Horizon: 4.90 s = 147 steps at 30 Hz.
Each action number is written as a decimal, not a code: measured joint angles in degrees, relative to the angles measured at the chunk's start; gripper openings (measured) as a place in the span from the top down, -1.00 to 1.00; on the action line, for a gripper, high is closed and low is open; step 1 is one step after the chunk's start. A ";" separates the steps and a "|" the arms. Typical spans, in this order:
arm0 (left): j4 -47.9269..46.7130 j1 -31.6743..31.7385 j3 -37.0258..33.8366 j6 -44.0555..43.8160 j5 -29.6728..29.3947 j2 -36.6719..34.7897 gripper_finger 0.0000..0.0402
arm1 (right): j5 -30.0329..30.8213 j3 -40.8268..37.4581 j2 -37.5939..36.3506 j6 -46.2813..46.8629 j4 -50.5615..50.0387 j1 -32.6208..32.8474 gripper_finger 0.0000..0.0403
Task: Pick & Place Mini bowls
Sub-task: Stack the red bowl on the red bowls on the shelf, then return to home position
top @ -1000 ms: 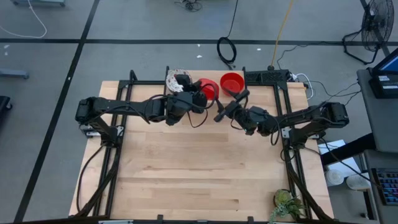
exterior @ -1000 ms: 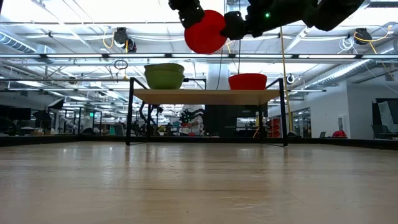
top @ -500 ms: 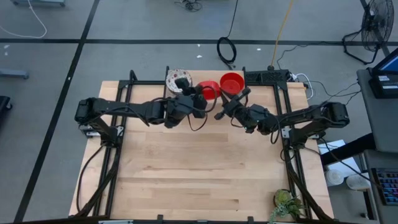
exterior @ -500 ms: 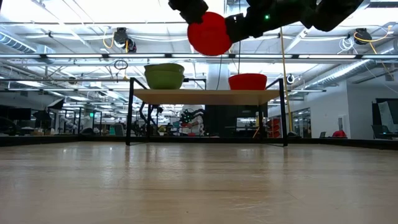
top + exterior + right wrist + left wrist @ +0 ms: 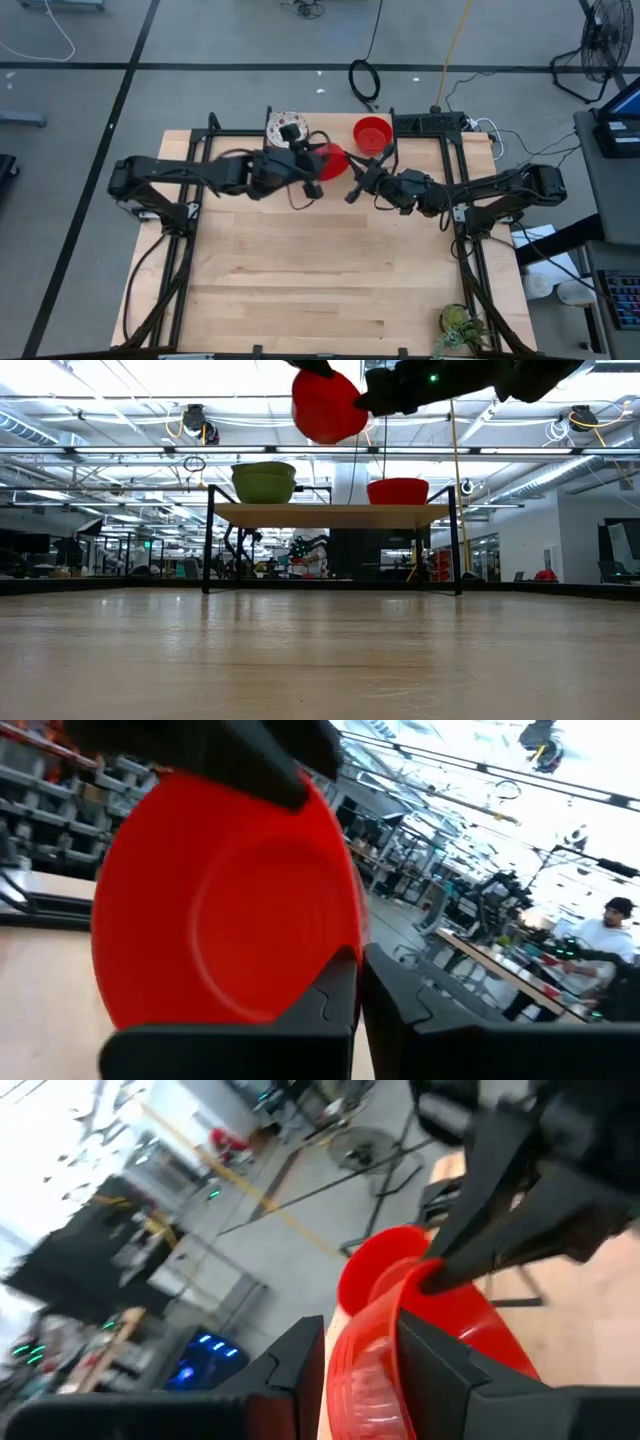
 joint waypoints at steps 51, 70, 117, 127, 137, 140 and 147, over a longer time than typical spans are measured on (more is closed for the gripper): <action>-26.37 7.88 -4.31 -16.74 30.91 -15.94 0.40 | -56.12 59.47 15.91 23.23 -101.48 -54.06 1.00; -25.94 9.86 -4.87 -17.57 32.99 -15.94 0.40 | -48.23 53.43 15.92 22.66 -102.66 -48.21 1.00; -34.55 9.92 -8.82 -16.72 30.72 -34.67 0.40 | -48.35 50.18 -13.42 30.93 -106.74 -45.51 -0.18; -41.25 10.27 -11.50 -27.61 22.19 -45.90 0.40 | -48.43 35.97 -33.02 35.07 -111.05 -45.51 -0.17; -43.22 10.27 -11.50 -29.17 22.26 -47.27 0.40 | -48.38 16.36 -51.59 47.43 -106.32 -45.53 -0.15; -45.02 10.27 -12.27 -31.73 22.28 -46.65 0.40 | -48.38 8.15 -56.07 53.39 -99.46 -45.53 -0.16; -32.24 10.27 -25.10 -31.73 23.19 -49.64 0.40 | -58.73 -8.77 -61.61 54.20 -73.24 -45.53 -0.15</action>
